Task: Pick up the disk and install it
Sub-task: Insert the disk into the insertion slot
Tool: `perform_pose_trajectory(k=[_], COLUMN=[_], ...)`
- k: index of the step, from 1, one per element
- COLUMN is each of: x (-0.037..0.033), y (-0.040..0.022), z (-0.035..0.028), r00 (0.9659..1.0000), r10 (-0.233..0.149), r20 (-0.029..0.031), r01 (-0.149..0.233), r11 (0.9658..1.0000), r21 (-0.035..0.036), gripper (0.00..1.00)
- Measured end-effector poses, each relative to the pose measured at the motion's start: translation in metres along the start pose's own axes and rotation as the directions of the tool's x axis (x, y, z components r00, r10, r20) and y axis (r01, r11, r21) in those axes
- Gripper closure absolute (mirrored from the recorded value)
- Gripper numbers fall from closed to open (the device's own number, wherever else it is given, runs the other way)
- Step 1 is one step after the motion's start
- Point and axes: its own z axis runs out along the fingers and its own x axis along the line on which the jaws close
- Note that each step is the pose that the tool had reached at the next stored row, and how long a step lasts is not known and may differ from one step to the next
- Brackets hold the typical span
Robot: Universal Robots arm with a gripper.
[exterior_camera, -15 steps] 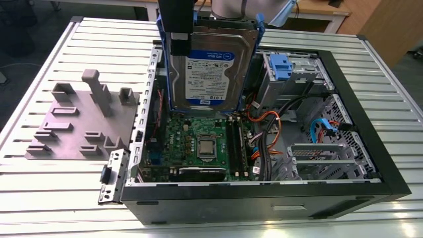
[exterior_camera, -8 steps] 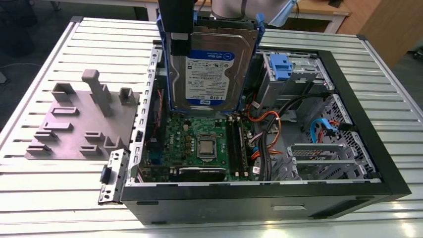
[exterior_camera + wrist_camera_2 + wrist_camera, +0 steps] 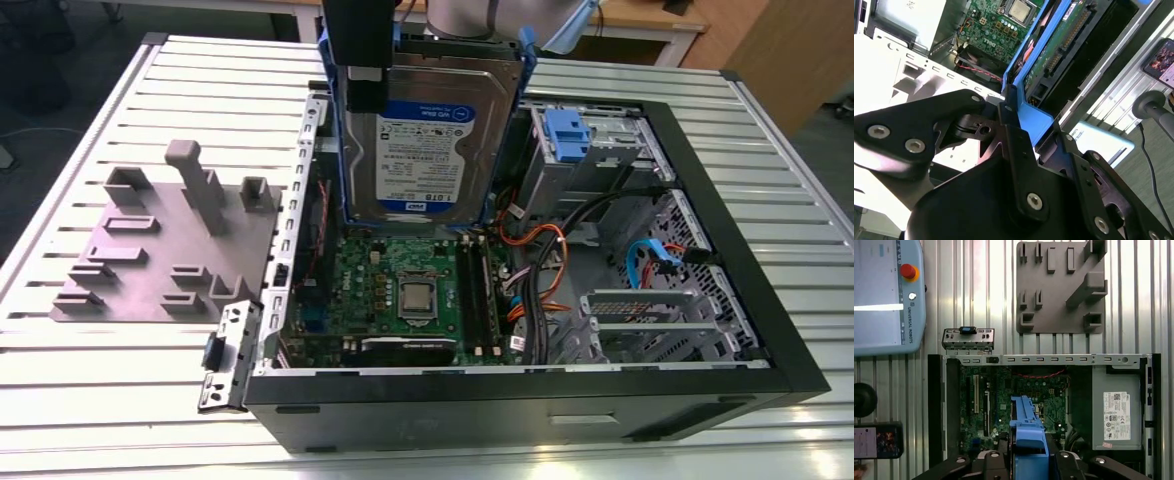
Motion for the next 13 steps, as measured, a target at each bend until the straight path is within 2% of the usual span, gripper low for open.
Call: perform_pose_trajectory(k=[13], x=[0.0000], y=[-0.0011], z=[0.0002], r00=[1.0000], r10=[0.000], r20=[-0.0001], r01=[0.000], r11=[1.0000], r21=[0.0000], gripper=[0.64])
